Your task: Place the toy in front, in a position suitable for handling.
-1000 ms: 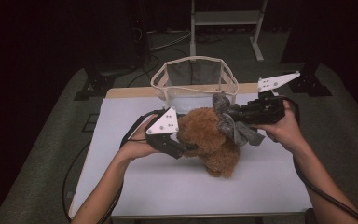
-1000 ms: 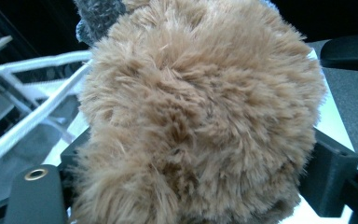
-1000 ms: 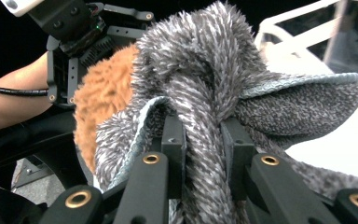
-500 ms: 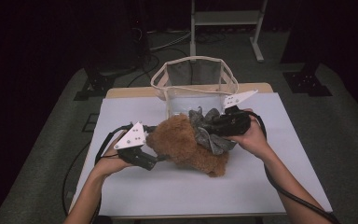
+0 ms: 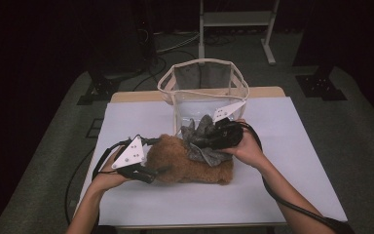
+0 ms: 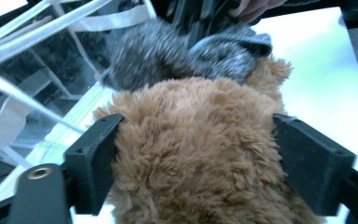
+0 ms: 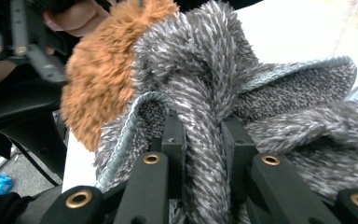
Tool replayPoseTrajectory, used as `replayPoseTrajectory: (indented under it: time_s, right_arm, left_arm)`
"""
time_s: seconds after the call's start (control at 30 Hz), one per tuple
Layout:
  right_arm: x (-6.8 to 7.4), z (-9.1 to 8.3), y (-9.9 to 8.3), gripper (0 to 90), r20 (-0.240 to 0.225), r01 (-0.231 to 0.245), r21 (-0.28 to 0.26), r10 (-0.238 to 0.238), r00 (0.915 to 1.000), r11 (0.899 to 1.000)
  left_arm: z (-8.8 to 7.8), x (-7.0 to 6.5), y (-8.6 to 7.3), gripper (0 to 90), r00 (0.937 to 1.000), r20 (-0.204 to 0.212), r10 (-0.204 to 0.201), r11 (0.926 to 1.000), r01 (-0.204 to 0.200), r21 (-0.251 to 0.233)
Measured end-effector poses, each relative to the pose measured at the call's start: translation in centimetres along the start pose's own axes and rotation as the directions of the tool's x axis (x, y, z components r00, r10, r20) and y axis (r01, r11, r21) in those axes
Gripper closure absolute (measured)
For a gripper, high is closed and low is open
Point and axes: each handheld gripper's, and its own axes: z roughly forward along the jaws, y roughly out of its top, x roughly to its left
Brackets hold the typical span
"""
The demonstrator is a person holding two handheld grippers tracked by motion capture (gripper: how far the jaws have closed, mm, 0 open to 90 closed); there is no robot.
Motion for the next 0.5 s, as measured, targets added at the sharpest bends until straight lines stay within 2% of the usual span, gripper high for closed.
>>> replayPoseTrajectory:
  time_s: [0.13,0.33,0.43,0.5]
  right_arm:
    - [-0.1,-1.0,-0.2,74.0,0.023,0.004,-0.001,-0.004,0.9997,1.0]
    - [-1.4,-3.2,-2.3,73.7,0.089,-0.049,0.013,0.047,0.9949,0.999]
    - [-2.2,-3.7,-3.9,73.6,0.086,-0.093,0.002,0.093,0.9919,0.996]
    - [-2.6,-4.1,-4.6,73.5,0.088,-0.108,-0.015,0.109,0.9901,0.994]
  left_arm:
    - [-0.2,0.3,-1.1,21.5,0.9995,-0.017,-0.025,0.9994,0.026,0.024]
    - [-0.6,1.0,-2.5,21.7,0.9968,-0.045,-0.067,0.9968,0.068,0.042]
    - [-0.7,0.9,-2.3,21.6,0.9974,-0.031,-0.064,0.9977,0.065,0.017]
    - [-0.6,0.6,-2.0,21.4,0.999,-0.019,-0.04,0.999,0.041,0.018]
